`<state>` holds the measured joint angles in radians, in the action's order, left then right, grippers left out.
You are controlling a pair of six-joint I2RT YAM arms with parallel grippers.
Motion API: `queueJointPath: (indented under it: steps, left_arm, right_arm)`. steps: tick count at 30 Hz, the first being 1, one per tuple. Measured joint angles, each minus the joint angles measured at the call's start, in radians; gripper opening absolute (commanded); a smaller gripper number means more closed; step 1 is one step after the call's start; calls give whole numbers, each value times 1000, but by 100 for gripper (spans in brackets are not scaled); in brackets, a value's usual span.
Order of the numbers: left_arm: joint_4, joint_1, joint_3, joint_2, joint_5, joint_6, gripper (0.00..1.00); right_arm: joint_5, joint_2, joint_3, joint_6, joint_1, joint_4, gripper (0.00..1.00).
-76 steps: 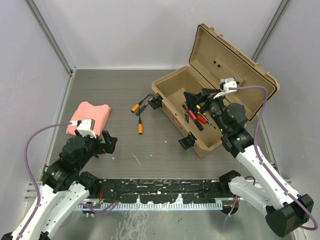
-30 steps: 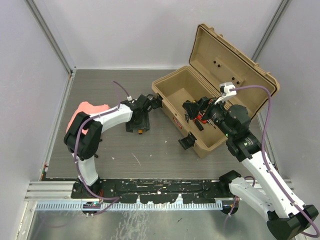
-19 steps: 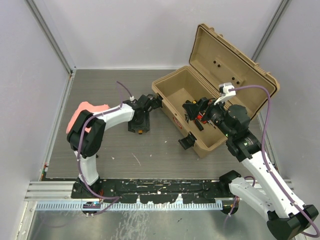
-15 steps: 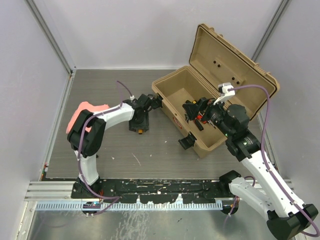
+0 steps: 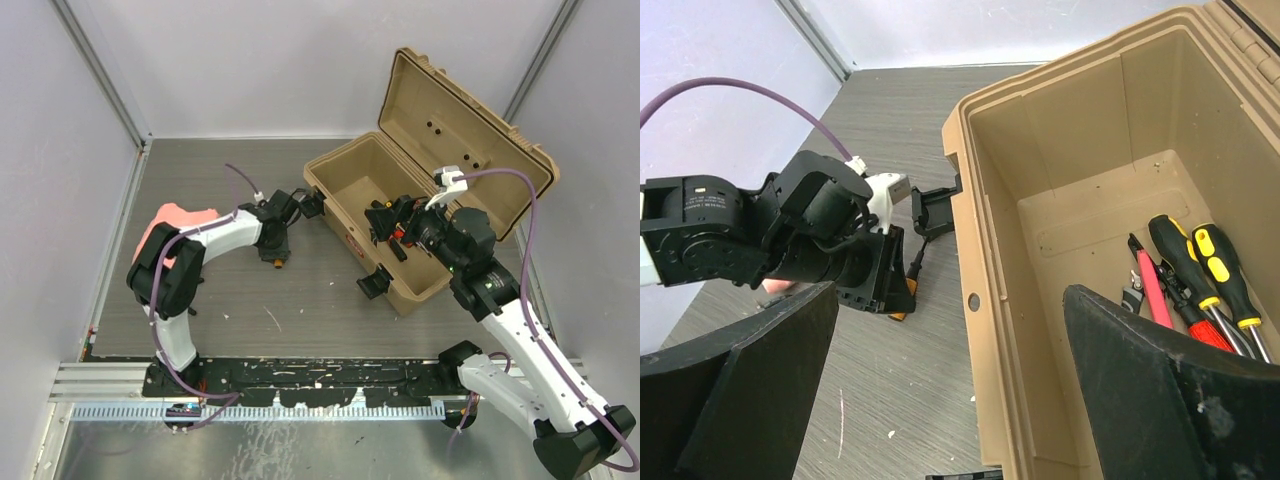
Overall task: Pack the tool kit
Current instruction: Pick up the screwdriver from the center of the board.
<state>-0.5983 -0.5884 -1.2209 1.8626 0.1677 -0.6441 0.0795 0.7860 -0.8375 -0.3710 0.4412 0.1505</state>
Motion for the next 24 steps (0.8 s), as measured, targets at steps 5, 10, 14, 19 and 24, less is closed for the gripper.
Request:
queueJointPath:
  steps: [5, 10, 14, 19, 24]
  left_arm:
    - [36, 0, 34, -24, 0, -3, 0]
    - [136, 0, 141, -101, -8, 2, 0]
    - [171, -1, 270, -220, -16, 18, 0]
    - [182, -1, 321, -353, -16, 61, 0]
    - [233, 6, 404, -496, -31, 98, 0]
  right_arm:
    - [0, 2, 0, -2, 0, 2, 100]
    - [0, 8, 0, -2, 0, 3, 100]
    - [-1, 9, 0, -3, 0, 3, 100]
    - [0, 24, 0, -16, 0, 0, 100]
    - [2, 34, 0, -7, 0, 8, 100]
